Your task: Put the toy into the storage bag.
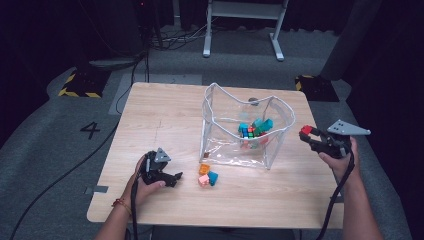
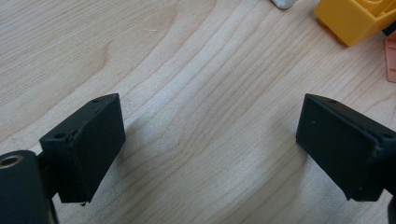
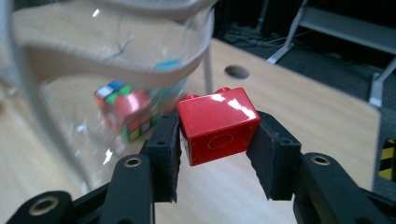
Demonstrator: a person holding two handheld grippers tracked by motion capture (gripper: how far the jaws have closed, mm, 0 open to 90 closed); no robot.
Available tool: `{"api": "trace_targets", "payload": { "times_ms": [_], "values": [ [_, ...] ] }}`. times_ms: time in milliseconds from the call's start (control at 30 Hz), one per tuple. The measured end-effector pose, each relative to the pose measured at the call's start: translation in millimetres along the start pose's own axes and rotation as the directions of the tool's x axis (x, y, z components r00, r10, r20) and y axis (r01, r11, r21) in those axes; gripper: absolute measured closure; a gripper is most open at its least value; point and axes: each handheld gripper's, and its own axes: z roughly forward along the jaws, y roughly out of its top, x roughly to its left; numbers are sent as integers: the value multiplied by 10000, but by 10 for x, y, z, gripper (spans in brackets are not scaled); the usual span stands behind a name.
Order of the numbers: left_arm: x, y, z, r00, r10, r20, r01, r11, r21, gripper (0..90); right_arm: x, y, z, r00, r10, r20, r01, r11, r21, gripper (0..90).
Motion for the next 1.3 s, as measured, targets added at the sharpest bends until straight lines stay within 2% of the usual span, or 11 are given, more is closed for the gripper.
{"api": "trace_targets", "payload": {
  "times_ms": [67,200,400,567,833,1000,1100,1233,1300],
  "values": [
    [0,1,2,10000,-7,1,7,10000,-10,81,-81,98,10,9999,132,-14,-132,9998,-129,558],
    [1,2,1,10000,9,-36,-9,10000,-16,80,-225,363,65,9994,115,339,-110,9998,-148,558],
    [1,2,2,10000,12,-29,-12,10000,-11,80,-317,699,112,9985,20,553,-10,9999,-171,557],
    [1,2,2,10000,11,-28,-11,10000,-15,80,-315,900,131,9993,-36,376,53,9990,-452,557],
    [1,2,2,10000,12,-27,-12,10000,-11,80,-171,1134,215,9980,-447,-441,411,9960,-798,557],
    [1,2,2,10000,9,-28,-9,10000,-13,79,-22,1230,337,9873,-1226,-1014,1162,9910,-669,557],
    [1,2,2,10000,12,-27,-12,10000,-12,80,60,1275,399,9815,-1351,-1359,1267,9896,-686,557],
    [1,2,2,10000,8,-28,-8,10000,-15,80,189,1328,499,9669,-1639,-1954,1539,9859,-652,557],
    [1,2,1,10000,13,-26,-13,10000,-9,80,253,1348,553,9542,-1914,-2300,1837,9815,-547,557]
  ]
}}
